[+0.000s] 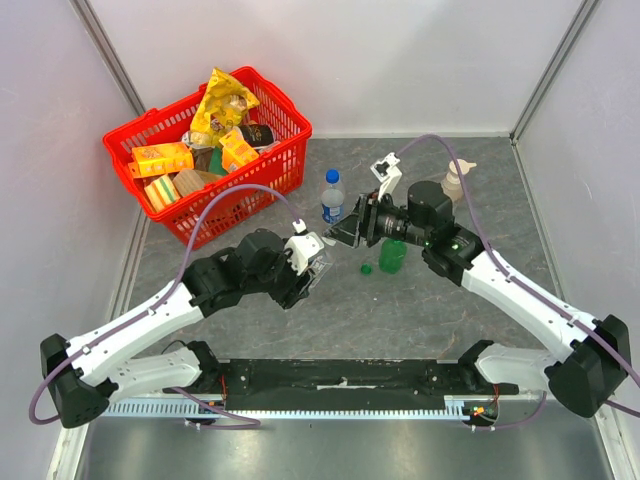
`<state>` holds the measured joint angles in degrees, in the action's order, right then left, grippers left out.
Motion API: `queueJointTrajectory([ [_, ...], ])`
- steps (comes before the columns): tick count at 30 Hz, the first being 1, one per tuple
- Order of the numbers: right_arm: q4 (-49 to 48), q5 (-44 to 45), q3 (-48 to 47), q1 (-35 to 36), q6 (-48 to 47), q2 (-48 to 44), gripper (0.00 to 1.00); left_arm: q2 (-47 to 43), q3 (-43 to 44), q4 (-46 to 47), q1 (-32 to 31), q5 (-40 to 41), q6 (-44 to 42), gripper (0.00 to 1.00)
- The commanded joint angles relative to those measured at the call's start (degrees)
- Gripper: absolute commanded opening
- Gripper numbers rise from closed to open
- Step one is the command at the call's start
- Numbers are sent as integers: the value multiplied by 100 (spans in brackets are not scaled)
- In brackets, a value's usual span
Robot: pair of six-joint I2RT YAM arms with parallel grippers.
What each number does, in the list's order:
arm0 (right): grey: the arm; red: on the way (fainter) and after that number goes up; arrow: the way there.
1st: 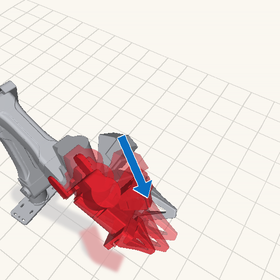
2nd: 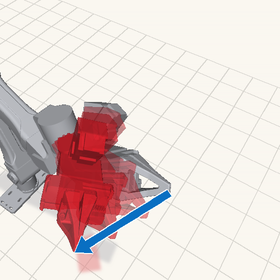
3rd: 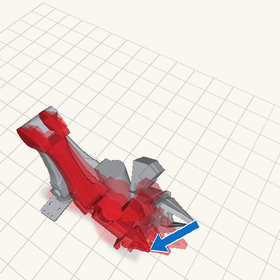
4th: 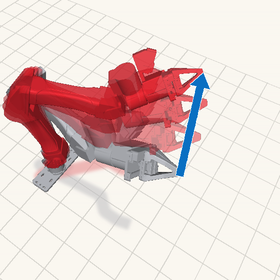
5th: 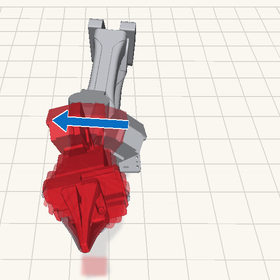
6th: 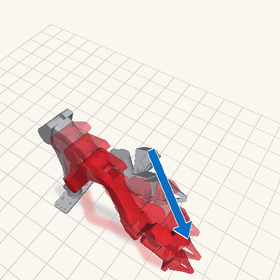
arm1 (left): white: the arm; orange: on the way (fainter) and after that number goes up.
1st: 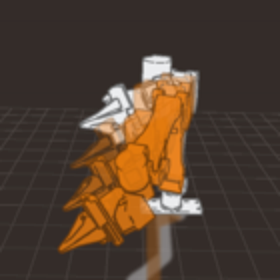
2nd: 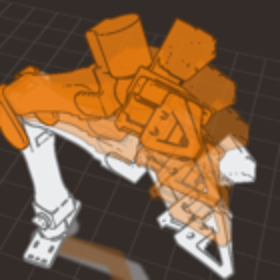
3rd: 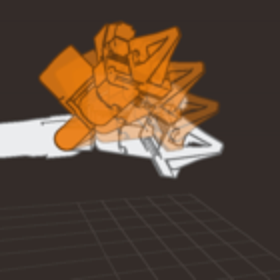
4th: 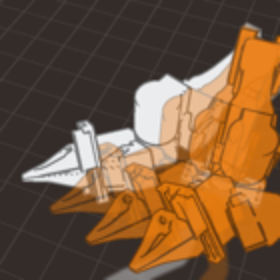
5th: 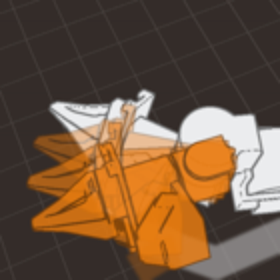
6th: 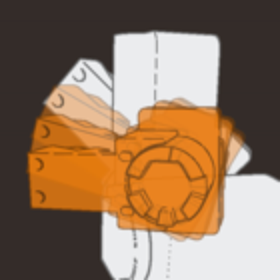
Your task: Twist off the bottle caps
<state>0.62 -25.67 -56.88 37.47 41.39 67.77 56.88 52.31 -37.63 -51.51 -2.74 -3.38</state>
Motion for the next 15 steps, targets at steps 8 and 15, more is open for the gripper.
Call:
queueJointTrajectory([
  [8, -220, -236, 125, 41, 247, 246, 52, -28, 51, 80, -9, 90, -49, 17],
  [15, -773, -640, 388, 32, 677, 263, 33, -19, 33, 98, -9, 142, -49, 16],
])
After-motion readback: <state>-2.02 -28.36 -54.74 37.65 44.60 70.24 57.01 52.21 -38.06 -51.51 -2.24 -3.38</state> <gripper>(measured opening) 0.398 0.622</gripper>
